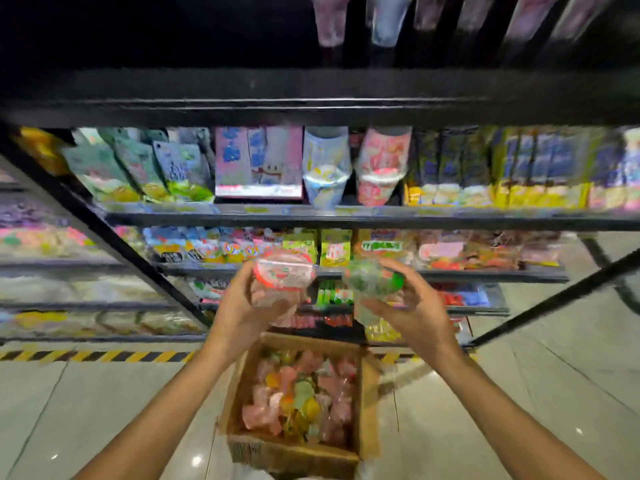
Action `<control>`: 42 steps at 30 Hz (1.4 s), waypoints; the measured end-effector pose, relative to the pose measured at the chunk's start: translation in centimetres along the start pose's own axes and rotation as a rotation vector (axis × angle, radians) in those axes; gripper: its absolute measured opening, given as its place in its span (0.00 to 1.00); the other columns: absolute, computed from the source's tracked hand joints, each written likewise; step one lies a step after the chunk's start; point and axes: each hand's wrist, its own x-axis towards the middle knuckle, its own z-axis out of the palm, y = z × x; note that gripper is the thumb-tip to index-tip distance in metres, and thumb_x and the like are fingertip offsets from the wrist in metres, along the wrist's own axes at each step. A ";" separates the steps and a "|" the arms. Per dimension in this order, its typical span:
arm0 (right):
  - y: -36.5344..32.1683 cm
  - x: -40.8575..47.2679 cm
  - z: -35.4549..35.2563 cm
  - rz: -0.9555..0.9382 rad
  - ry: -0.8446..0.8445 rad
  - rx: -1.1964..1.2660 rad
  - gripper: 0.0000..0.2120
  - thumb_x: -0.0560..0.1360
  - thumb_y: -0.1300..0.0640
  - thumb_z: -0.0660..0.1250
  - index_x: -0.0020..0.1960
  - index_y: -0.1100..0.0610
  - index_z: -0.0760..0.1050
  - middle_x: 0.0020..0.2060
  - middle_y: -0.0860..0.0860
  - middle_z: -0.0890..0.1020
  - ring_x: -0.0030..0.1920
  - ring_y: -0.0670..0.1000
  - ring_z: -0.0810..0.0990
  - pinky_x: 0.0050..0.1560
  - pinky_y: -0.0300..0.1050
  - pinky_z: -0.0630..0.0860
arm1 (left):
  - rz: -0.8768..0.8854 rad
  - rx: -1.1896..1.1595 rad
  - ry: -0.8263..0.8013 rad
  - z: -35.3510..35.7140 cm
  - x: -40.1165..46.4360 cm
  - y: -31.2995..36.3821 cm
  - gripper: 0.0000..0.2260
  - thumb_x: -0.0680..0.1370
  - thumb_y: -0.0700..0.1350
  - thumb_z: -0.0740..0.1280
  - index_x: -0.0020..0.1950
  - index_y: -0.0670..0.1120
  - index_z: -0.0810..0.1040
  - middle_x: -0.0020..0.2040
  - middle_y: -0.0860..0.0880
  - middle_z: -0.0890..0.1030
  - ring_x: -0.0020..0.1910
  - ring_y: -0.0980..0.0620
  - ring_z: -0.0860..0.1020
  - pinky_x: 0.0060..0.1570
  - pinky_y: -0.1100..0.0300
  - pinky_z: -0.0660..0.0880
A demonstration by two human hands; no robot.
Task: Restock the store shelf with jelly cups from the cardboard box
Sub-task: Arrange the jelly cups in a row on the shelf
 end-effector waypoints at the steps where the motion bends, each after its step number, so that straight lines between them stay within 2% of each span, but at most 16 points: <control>1: -1.5 0.5 -0.5 -0.031 -0.011 0.009 0.28 0.67 0.56 0.81 0.64 0.43 0.78 0.60 0.38 0.82 0.58 0.43 0.82 0.58 0.47 0.81 | 0.061 0.030 0.003 0.2 0.1 1.3 0.35 0.61 0.48 0.85 0.63 0.45 0.74 0.51 0.53 0.83 0.50 0.59 0.82 0.50 0.66 0.78; 3: -4.3 1.4 -1.4 -0.111 -0.014 0.016 0.28 0.68 0.56 0.81 0.64 0.40 0.78 0.61 0.41 0.82 0.58 0.45 0.82 0.57 0.45 0.80 | 0.122 0.017 0.015 0.5 0.6 3.9 0.35 0.62 0.42 0.84 0.65 0.41 0.73 0.54 0.51 0.82 0.51 0.64 0.81 0.52 0.69 0.77; 5: -7.0 2.0 -2.0 -0.175 0.006 0.003 0.29 0.68 0.58 0.81 0.65 0.41 0.77 0.61 0.43 0.82 0.59 0.45 0.83 0.56 0.39 0.79 | 0.171 0.010 0.031 0.4 1.1 6.3 0.36 0.63 0.43 0.83 0.67 0.42 0.73 0.58 0.50 0.82 0.56 0.62 0.81 0.57 0.67 0.76; 9: -12.2 3.5 -2.3 -0.268 0.036 -0.029 0.29 0.69 0.57 0.80 0.67 0.46 0.76 0.59 0.36 0.81 0.58 0.43 0.82 0.56 0.37 0.79 | 0.276 -0.004 -0.013 -0.4 2.7 10.8 0.30 0.67 0.36 0.80 0.66 0.49 0.74 0.61 0.53 0.82 0.60 0.57 0.80 0.62 0.61 0.76; 11: -14.7 4.3 -2.0 -0.339 0.052 -0.057 0.29 0.69 0.56 0.79 0.67 0.48 0.75 0.61 0.33 0.79 0.60 0.41 0.81 0.57 0.36 0.78 | 0.347 -0.012 -0.044 -0.8 3.6 13.2 0.30 0.68 0.35 0.79 0.66 0.49 0.73 0.60 0.54 0.82 0.59 0.60 0.81 0.59 0.65 0.77; 13: -16.8 5.6 -1.6 -0.397 0.098 -0.067 0.29 0.68 0.57 0.79 0.68 0.50 0.75 0.62 0.35 0.79 0.61 0.42 0.81 0.58 0.37 0.78 | 0.411 -0.012 -0.066 -1.2 4.6 15.7 0.30 0.68 0.35 0.79 0.65 0.50 0.73 0.59 0.55 0.82 0.57 0.61 0.81 0.56 0.69 0.77; 16: -18.9 7.6 -1.3 -0.456 0.159 -0.058 0.29 0.70 0.62 0.79 0.68 0.53 0.75 0.63 0.37 0.79 0.61 0.44 0.81 0.57 0.37 0.78 | 0.488 -0.036 -0.087 -1.9 6.7 18.5 0.33 0.68 0.33 0.79 0.67 0.50 0.69 0.60 0.52 0.81 0.59 0.56 0.81 0.58 0.63 0.78; 19: -20.2 9.9 -1.6 -0.486 0.182 -0.045 0.28 0.71 0.63 0.79 0.68 0.53 0.75 0.64 0.42 0.79 0.63 0.47 0.80 0.59 0.40 0.78 | 0.551 -0.016 -0.139 -2.2 8.9 21.0 0.39 0.69 0.31 0.78 0.73 0.54 0.64 0.62 0.51 0.81 0.60 0.55 0.81 0.57 0.63 0.79; 24: -21.2 14.6 -3.0 -0.492 0.174 -0.035 0.28 0.71 0.63 0.79 0.68 0.54 0.74 0.64 0.47 0.80 0.62 0.45 0.81 0.59 0.39 0.78 | 0.678 0.107 -0.139 -1.0 13.3 23.7 0.35 0.70 0.33 0.78 0.70 0.54 0.68 0.61 0.56 0.80 0.62 0.55 0.79 0.61 0.55 0.77; 26: -21.2 16.8 -3.7 -0.477 0.162 -0.043 0.29 0.70 0.64 0.79 0.68 0.56 0.74 0.63 0.48 0.80 0.60 0.43 0.81 0.58 0.38 0.78 | 0.680 0.150 -0.091 0.0 15.2 24.0 0.34 0.69 0.34 0.79 0.68 0.55 0.69 0.58 0.58 0.82 0.60 0.56 0.80 0.61 0.52 0.78; 29: -20.5 20.2 -5.0 -0.466 0.157 -0.051 0.28 0.69 0.65 0.79 0.67 0.58 0.74 0.61 0.49 0.80 0.58 0.43 0.82 0.56 0.38 0.78 | 0.619 0.141 -0.041 1.6 18.0 24.0 0.32 0.68 0.36 0.80 0.65 0.55 0.70 0.57 0.54 0.83 0.58 0.56 0.81 0.60 0.48 0.80; 34: -19.5 24.7 -6.3 -0.417 0.121 -0.040 0.30 0.69 0.62 0.80 0.68 0.55 0.74 0.60 0.50 0.81 0.57 0.45 0.83 0.59 0.41 0.80 | 0.526 0.131 0.054 3.3 21.4 23.5 0.32 0.70 0.39 0.80 0.67 0.53 0.68 0.58 0.51 0.81 0.60 0.54 0.80 0.62 0.49 0.78; 39: -18.5 26.5 -6.6 -0.425 0.084 -0.116 0.30 0.70 0.59 0.80 0.65 0.43 0.72 0.58 0.46 0.82 0.57 0.42 0.83 0.59 0.39 0.79 | 0.527 0.204 0.125 3.9 22.6 23.0 0.31 0.70 0.38 0.79 0.68 0.50 0.68 0.58 0.50 0.80 0.59 0.52 0.80 0.58 0.56 0.80; 42: -18.1 26.9 -6.5 -0.410 0.079 -0.171 0.32 0.70 0.58 0.80 0.69 0.50 0.71 0.57 0.46 0.81 0.57 0.44 0.81 0.57 0.36 0.78 | 0.547 0.260 0.133 3.9 22.8 23.4 0.34 0.70 0.38 0.80 0.70 0.47 0.68 0.60 0.48 0.79 0.58 0.52 0.80 0.57 0.57 0.80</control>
